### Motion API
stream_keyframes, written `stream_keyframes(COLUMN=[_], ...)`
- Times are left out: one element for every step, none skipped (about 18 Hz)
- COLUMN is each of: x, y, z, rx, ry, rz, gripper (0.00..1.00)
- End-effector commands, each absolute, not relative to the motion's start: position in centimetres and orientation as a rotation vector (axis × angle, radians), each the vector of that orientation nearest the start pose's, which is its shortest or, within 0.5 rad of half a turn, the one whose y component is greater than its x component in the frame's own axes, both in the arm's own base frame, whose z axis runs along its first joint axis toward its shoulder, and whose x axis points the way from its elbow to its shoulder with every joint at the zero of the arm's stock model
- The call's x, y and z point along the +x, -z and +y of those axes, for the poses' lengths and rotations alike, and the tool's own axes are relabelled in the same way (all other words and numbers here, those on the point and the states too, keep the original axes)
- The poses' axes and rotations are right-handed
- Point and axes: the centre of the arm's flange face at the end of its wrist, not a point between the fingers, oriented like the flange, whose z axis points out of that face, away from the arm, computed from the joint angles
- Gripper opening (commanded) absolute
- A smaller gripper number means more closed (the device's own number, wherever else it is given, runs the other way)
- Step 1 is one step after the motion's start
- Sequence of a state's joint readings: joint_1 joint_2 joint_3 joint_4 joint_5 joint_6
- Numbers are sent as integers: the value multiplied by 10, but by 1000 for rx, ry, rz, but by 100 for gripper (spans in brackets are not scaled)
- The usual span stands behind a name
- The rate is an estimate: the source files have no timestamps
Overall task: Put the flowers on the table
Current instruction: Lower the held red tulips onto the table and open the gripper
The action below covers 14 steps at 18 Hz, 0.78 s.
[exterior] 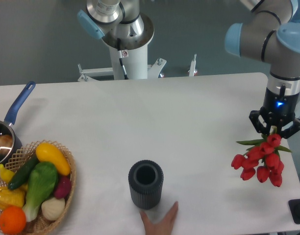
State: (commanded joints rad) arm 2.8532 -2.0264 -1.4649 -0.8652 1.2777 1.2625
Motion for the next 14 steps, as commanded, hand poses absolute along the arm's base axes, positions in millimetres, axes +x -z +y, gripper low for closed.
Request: stream_keyframes(x=[-607, -606, -604, -603, -599, -596, -590, -587, -584, -579, -570, -561, -554, -549], y=[-352, -351, -345, -342, -339, -336, -330, -323, -319, -318, -314, -308, -303, -299], z=[351, 353, 358, 362, 367, 369, 369, 368, 369, 375, 388, 395, 400, 403], rx=[-2748, -2761, -2785, -2807, -2824, -2830, -2837, -2848, -2860, -2869, -2887, -2908, -2923, -2928], ry=[-352, -353, -351, -360, -362, -351, -334, -319, -310, -309, -299, -293, -283, -273], rz=[47, 49, 53, 57, 70, 74, 72, 69, 64, 77, 95, 74, 49, 45], gripper=[0, 0, 0, 1, 2, 2, 2, 2, 1, 1, 1, 2, 3, 8])
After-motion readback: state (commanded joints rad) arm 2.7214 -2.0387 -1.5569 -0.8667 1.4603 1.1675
